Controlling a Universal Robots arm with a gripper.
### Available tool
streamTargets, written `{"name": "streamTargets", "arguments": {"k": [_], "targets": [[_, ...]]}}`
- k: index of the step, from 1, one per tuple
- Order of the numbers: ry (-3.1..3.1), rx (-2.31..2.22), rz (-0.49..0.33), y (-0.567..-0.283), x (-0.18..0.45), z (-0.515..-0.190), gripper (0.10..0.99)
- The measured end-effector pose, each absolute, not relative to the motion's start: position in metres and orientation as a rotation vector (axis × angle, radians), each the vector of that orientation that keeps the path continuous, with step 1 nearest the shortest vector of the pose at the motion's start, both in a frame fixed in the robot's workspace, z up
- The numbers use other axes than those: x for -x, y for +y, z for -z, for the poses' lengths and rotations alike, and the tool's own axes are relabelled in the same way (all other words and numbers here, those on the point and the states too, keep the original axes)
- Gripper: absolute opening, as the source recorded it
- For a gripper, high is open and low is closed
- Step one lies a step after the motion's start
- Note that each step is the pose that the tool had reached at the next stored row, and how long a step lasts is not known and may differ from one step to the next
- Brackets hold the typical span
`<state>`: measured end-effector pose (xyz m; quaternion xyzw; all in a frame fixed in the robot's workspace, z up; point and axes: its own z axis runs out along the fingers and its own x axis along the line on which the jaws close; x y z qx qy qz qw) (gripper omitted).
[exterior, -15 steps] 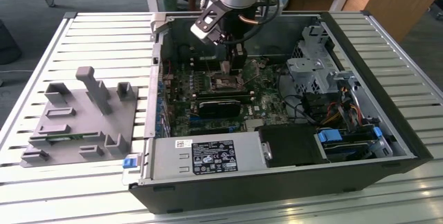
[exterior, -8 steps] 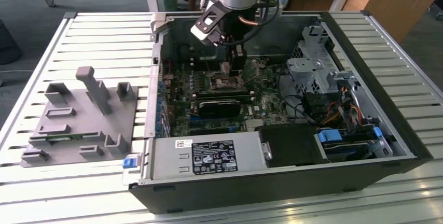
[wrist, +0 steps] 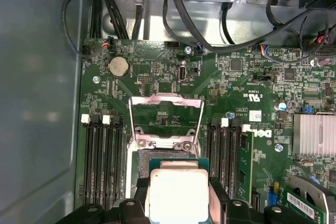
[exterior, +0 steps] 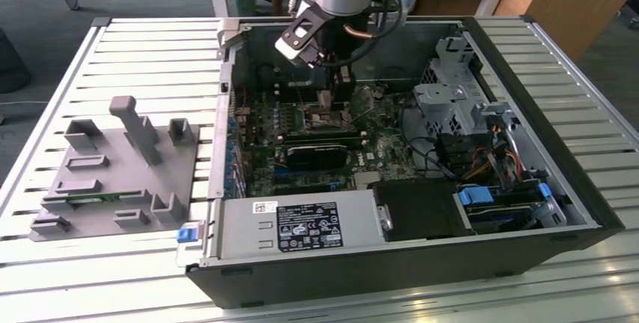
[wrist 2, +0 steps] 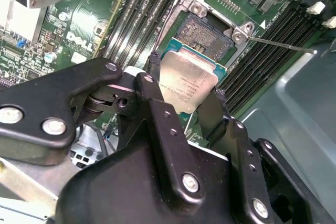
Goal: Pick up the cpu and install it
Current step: 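Place the cpu into insertion slot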
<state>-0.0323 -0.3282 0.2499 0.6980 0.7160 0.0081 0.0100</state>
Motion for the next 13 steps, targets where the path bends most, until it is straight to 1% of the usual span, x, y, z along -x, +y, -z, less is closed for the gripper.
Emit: {"name": "streamTargets", "arguments": {"k": [13], "targets": [[2.231,-2.182,-0.026,-0.326,0.035,-0.235,0.533]]}}
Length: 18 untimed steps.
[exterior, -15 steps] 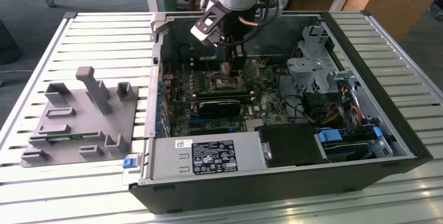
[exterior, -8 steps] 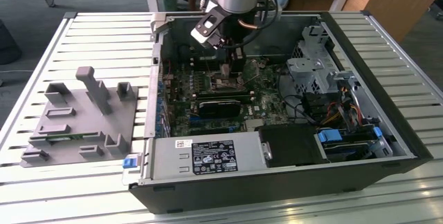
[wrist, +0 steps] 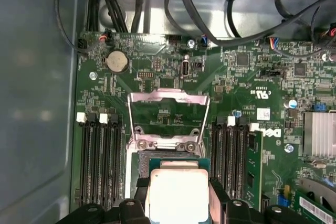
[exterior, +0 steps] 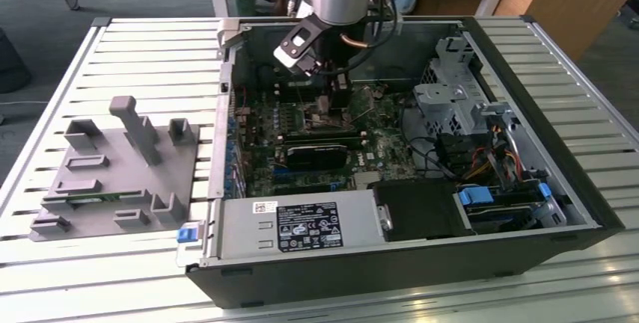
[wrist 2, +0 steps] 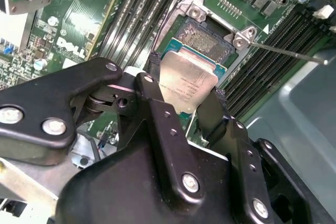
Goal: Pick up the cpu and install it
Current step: 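Place the cpu into insertion slot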
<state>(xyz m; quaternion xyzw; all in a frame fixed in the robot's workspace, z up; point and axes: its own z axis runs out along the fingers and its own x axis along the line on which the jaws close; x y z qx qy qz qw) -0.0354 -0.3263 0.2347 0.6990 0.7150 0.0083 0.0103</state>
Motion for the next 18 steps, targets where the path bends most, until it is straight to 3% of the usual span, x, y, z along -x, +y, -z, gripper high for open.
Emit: {"name": "streamTargets", "arguments": {"k": [18], "targets": [[2.231,-2.182,-0.026,-0.326,0.037,-0.222,0.533]]}}
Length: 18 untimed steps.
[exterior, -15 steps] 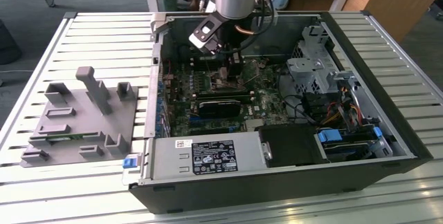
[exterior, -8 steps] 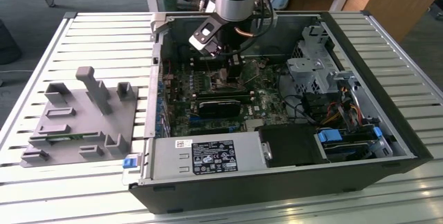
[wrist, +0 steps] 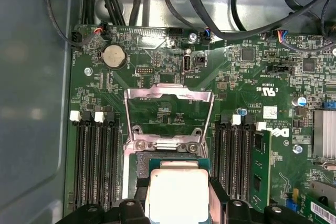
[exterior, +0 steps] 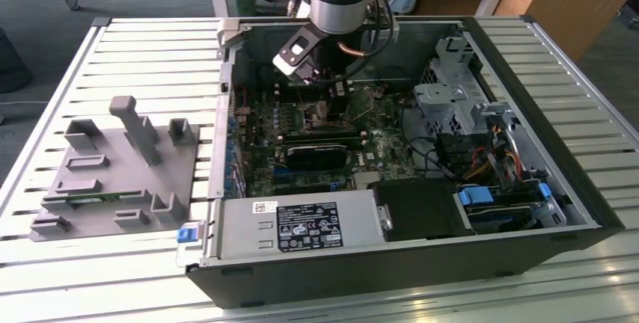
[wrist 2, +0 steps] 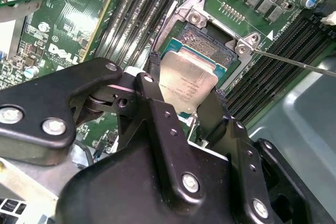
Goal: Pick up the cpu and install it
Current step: 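Place the cpu into insertion slot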
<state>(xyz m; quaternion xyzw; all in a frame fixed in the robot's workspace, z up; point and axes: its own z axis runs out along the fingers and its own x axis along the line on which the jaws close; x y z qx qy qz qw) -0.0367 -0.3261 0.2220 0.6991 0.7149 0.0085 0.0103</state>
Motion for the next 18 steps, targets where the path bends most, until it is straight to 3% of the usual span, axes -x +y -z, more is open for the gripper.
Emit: {"name": "streamTargets", "arguments": {"k": [18], "targets": [[2.231,-2.182,-0.026,-0.3250,0.0368,-0.2124,0.533]]}}
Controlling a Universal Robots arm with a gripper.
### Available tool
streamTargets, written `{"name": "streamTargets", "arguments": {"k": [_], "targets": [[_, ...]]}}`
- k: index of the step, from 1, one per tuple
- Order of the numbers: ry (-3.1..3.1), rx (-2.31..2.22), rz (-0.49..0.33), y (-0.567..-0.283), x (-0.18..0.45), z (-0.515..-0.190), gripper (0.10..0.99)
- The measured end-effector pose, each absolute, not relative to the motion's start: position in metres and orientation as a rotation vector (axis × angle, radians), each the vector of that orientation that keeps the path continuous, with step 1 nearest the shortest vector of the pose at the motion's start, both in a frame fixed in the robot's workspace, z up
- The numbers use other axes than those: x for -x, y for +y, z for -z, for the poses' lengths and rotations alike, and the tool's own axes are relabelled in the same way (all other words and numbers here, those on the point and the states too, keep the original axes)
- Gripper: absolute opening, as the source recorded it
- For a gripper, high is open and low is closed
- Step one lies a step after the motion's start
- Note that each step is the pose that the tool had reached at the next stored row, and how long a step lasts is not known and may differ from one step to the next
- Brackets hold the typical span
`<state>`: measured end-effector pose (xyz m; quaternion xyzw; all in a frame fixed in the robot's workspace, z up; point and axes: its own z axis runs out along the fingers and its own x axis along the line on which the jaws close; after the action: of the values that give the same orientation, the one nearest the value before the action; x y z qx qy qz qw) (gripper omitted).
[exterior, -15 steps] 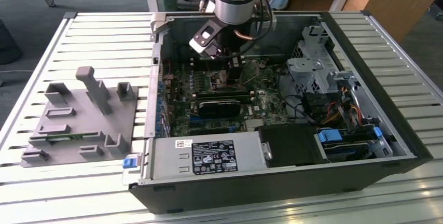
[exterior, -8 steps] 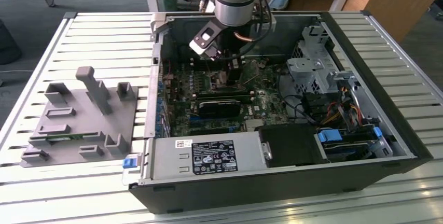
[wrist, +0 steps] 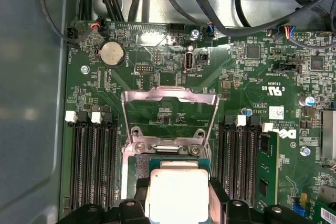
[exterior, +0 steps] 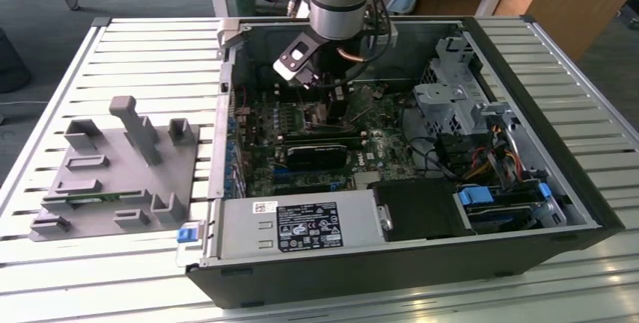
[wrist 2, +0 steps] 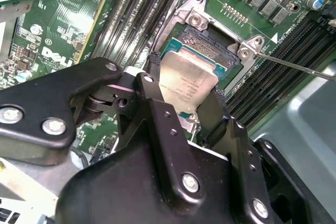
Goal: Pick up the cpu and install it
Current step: 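Place the cpu into insertion slot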
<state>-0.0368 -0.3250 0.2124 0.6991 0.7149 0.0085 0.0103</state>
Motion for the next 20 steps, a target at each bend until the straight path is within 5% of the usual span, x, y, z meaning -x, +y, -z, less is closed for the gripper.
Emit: {"name": "streamTargets", "arguments": {"k": [20], "targets": [[2.220,-2.193,-0.026,-0.3219,0.0399,-0.2076,0.533]]}}
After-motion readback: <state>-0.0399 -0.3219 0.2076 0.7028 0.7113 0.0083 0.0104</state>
